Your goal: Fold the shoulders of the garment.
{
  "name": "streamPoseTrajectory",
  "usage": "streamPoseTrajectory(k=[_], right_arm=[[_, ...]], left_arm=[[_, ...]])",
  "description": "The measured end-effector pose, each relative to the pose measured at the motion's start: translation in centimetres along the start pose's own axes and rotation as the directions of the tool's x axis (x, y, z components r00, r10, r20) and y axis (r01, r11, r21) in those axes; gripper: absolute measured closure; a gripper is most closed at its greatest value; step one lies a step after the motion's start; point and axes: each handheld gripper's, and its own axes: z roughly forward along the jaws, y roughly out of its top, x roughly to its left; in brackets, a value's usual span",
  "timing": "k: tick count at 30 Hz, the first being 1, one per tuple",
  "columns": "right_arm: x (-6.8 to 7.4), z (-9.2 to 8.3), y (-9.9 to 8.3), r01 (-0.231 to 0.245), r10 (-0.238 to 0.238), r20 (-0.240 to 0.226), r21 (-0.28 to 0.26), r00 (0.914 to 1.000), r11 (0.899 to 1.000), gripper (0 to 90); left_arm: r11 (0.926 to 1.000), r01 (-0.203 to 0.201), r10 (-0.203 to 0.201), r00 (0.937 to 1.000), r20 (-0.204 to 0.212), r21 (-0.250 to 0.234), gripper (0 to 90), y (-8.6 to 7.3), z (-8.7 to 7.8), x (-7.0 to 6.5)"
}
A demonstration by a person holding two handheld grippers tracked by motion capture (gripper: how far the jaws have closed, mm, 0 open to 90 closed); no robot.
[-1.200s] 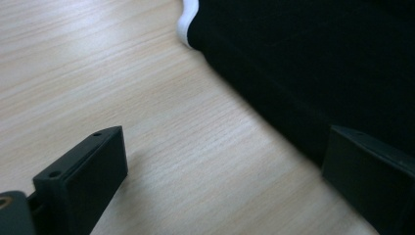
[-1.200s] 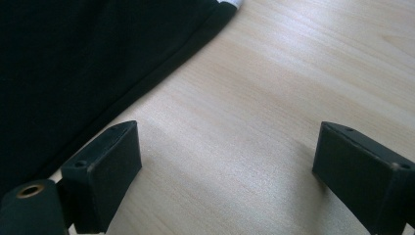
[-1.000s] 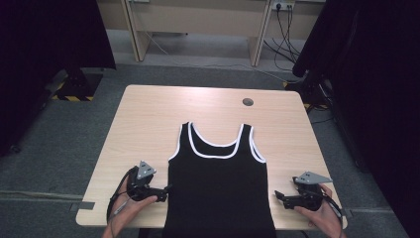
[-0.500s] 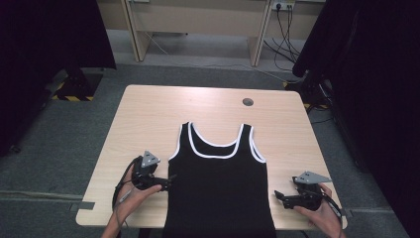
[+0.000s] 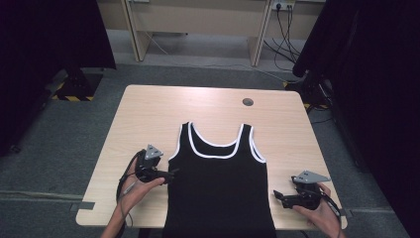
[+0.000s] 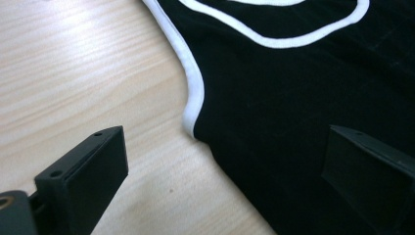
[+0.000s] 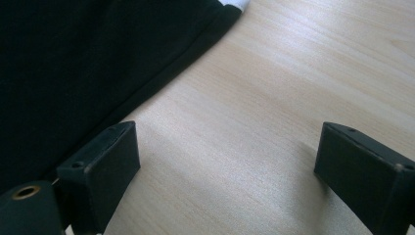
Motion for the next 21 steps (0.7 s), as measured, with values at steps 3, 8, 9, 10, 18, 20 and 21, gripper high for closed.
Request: streamPoseTrajectory(k=[3, 8, 9, 10, 18, 20, 21], right_arm=[[0.0, 0.0, 0.0, 0.0, 0.0, 0.0, 0.0, 1.0, 1.0, 9.9], [0.0, 0.0, 0.0, 0.0, 0.0, 0.0, 0.0, 1.0, 1.0, 9.9], [0.0, 0.0, 0.0, 0.0, 0.0, 0.0, 0.0, 1.0, 1.0, 9.9], [0.0, 0.0, 0.0, 0.0, 0.0, 0.0, 0.0, 1.0, 1.0, 9.9], [0.0, 0.0, 0.0, 0.0, 0.0, 0.0, 0.0, 1.0, 1.0, 9.9], [0.0, 0.0, 0.0, 0.0, 0.0, 0.0, 0.0, 1.0, 1.0, 9.9], [0.0, 0.0, 0.0, 0.0, 0.0, 0.0, 0.0, 1.0, 1.0, 9.9]], left_arm=[[1.0, -0.001, 0.001, 1.0, 0.002, -0.001, 2.2, 0.4, 0.3, 0.0], [1.0, 0.002, -0.002, 1.0, 0.002, -0.006, 2.3, 1.3, 0.8, 0.1], [1.0, 0.002, -0.002, 1.0, 0.004, -0.008, 2.3, 1.5, 1.0, 0.1], [1.0, 0.004, -0.004, 1.0, 0.006, -0.008, 2.3, 1.7, 1.1, 0.1], [0.9998, 0.018, -0.018, 0.9998, 0.004, -0.003, 2.8, 3.0, 2.4, 0.6], [0.9998, 0.019, -0.019, 0.9998, 0.003, -0.003, 3.1, 3.3, 2.7, 0.6], [0.9998, 0.022, -0.022, 0.9998, 0.001, -0.005, 3.4, 3.5, 3.0, 0.6]])
